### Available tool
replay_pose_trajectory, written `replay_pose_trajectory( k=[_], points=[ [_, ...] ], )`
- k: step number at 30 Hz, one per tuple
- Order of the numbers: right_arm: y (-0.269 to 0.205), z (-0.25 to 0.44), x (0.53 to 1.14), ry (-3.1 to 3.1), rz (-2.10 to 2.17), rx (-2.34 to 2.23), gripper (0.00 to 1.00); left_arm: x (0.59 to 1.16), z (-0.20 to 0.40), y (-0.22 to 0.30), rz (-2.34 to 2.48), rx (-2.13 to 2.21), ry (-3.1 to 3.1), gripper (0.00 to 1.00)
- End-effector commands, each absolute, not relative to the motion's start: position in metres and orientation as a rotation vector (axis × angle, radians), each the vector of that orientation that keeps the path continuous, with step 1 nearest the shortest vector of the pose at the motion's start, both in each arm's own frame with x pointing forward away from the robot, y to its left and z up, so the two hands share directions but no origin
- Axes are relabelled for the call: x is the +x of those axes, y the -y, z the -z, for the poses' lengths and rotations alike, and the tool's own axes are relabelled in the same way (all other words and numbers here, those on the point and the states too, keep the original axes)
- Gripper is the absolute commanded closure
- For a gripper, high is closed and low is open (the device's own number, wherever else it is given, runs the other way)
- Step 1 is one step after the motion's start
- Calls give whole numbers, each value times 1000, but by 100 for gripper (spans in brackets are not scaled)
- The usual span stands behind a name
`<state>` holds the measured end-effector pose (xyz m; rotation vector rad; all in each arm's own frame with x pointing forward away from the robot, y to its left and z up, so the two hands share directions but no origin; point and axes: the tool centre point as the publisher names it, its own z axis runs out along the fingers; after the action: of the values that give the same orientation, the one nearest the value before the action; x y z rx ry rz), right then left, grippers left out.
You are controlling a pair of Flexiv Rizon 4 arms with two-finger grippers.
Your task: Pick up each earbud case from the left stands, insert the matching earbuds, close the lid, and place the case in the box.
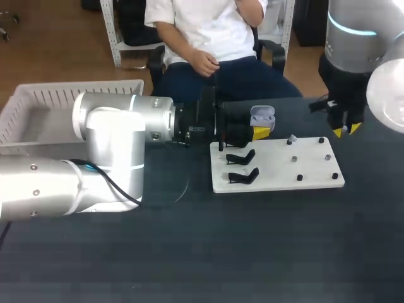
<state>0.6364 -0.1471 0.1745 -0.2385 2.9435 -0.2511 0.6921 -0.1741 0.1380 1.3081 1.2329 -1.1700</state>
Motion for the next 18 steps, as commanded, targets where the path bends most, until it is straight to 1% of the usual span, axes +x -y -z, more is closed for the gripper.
replay_pose_trajectory(
  k=[1, 8, 13, 18],
  points=[
    [148, -179, 624, -2911, 252, -234, 100, 691, -137, 174, 1166, 1302, -1230, 100],
    [148, -179, 624, -2911, 252, -234, 100, 691, -137, 174, 1166, 1302, -1230, 100],
    [144, -174, 633, -3014, 192, 419, 100, 691, -137, 174, 1166, 1302, -1230, 100],
    [137, -173, 631, -2901, 48, 828, 100, 691, -137, 174, 1166, 1302, -1230, 100]
  ],
)
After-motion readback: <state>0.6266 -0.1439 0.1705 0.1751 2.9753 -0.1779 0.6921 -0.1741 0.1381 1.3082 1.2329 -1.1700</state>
